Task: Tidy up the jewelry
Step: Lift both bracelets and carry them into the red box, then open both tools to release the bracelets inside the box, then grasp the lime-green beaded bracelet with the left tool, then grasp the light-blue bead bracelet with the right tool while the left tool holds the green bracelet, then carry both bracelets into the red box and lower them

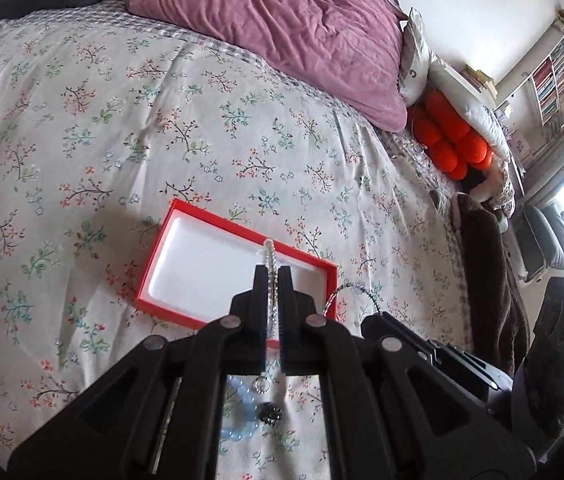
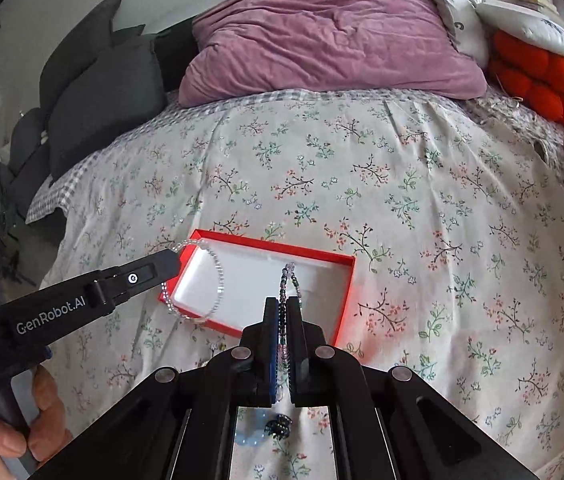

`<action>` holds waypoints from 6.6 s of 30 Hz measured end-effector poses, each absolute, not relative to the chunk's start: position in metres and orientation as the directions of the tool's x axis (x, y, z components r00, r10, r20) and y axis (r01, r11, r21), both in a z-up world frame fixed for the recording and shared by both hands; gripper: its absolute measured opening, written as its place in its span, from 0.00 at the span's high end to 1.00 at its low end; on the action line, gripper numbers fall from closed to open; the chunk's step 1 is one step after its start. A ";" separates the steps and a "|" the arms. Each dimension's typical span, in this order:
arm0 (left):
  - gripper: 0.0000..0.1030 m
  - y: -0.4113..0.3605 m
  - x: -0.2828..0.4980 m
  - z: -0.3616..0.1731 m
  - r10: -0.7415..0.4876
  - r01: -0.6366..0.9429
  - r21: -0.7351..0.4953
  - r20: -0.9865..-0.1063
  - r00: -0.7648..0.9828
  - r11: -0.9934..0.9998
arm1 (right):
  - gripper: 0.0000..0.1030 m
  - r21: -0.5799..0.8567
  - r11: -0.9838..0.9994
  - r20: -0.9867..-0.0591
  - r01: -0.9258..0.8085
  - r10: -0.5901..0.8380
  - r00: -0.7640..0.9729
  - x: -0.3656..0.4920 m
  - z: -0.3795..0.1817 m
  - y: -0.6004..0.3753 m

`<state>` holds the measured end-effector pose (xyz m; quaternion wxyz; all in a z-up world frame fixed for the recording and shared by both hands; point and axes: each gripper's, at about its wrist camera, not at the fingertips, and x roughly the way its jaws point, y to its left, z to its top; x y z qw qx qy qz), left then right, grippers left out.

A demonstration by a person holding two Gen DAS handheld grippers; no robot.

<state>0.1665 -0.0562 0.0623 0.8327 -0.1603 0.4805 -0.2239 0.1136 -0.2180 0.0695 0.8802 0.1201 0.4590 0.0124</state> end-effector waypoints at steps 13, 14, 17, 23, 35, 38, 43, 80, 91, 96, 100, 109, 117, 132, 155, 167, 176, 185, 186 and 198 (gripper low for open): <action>0.95 -0.053 0.191 0.014 -0.343 0.191 -0.287 -0.827 0.445 0.939 | 0.97 0.292 0.956 -0.794 0.038 0.220 0.567 0.145 0.053 -0.199; 0.95 -0.053 0.191 0.012 -0.336 0.190 -0.280 -0.831 0.442 0.941 | 0.97 0.293 0.955 -0.793 0.036 0.222 0.567 0.146 0.051 -0.198; 0.95 -0.053 0.192 0.006 -0.311 0.196 -0.248 -0.845 0.434 0.949 | 0.97 0.280 0.958 -0.815 0.065 0.202 0.544 0.151 0.037 -0.203; 0.95 -0.055 0.192 -0.005 -0.269 0.200 -0.203 -0.876 0.401 0.959 | 0.97 0.277 0.950 -0.860 0.141 0.180 0.477 0.156 0.011 -0.227; 0.94 -0.058 0.185 -0.003 -0.215 0.175 -0.162 -0.912 0.350 0.971 | 0.97 0.219 0.957 -0.897 0.191 0.120 0.426 0.156 -0.002 -0.245; 0.93 -0.058 0.183 -0.003 -0.210 0.173 -0.159 -0.916 0.340 0.972 | 0.97 0.205 0.962 -0.895 0.182 0.109 0.432 0.157 -0.001 -0.244; 0.93 -0.057 0.180 0.000 -0.220 0.176 -0.166 -0.907 0.358 0.970 | 0.91 0.182 0.972 -0.887 0.150 0.097 0.451 0.159 0.002 -0.237; 0.13 -0.027 0.072 0.027 -0.194 0.301 -0.072 -0.896 0.399 0.951 | 0.24 0.068 0.997 -0.861 -0.028 0.073 0.504 0.027 0.048 -0.219; 0.13 0.000 0.064 -0.012 -0.220 0.416 -0.052 -0.903 0.368 0.908 | 0.24 0.054 0.994 -0.898 -0.098 0.091 0.430 0.010 -0.009 -0.206; 0.14 0.007 0.074 -0.028 -0.229 0.441 -0.050 -0.904 0.361 0.896 | 0.23 0.052 0.995 -0.908 -0.086 0.083 0.410 0.013 -0.020 -0.211; 0.21 0.005 0.077 -0.035 -0.270 0.482 -0.080 -0.901 0.339 0.872 | 0.23 0.037 0.997 -0.911 -0.072 0.063 0.408 0.016 -0.023 -0.213; 0.37 -0.011 0.083 -0.037 -0.323 0.547 -0.086 -0.878 0.352 0.832 | 0.23 0.043 0.997 -0.907 -0.068 0.068 0.416 0.021 -0.021 -0.207; 0.61 -0.039 0.080 -0.045 -0.279 0.613 0.000 -0.891 0.359 0.790 | 0.23 0.039 0.996 -0.894 -0.080 0.071 0.443 0.027 -0.014 -0.200; 0.94 -0.031 0.072 -0.002 -0.367 0.574 -0.099 -0.852 0.373 0.813 | 0.24 0.081 0.994 -0.901 -0.068 0.102 0.422 0.056 -0.009 -0.203; 0.94 0.004 0.072 0.029 -0.357 0.438 -0.166 -0.843 0.401 0.883 | 0.77 0.282 0.959 -0.935 0.030 0.267 0.235 0.105 -0.047 -0.176; 0.94 0.016 0.082 0.014 -0.332 0.368 -0.194 -0.872 0.361 0.909 | 0.89 0.166 0.985 -0.956 -0.052 0.173 0.236 0.105 -0.051 -0.154; 0.94 0.014 0.081 0.030 -0.344 0.372 -0.194 -0.852 0.394 0.908 | 0.89 0.209 0.975 -0.929 -0.081 0.223 0.295 0.093 -0.018 -0.156; 0.94 0.000 0.080 0.053 -0.367 0.380 -0.202 -0.823 0.434 0.903 | 0.89 0.251 0.963 -0.890 -0.096 0.268 0.368 0.083 0.022 -0.160; 0.94 -0.003 0.080 0.056 -0.372 0.381 -0.205 -0.818 0.440 0.902 | 0.89 0.257 0.961 -0.884 -0.098 0.275 0.378 0.083 0.027 -0.161; 0.94 -0.038 0.097 0.083 -0.431 0.390 -0.255 -0.765 0.479 0.885 | 0.89 0.351 0.936 -0.816 -0.020 0.316 0.484 0.087 0.064 -0.195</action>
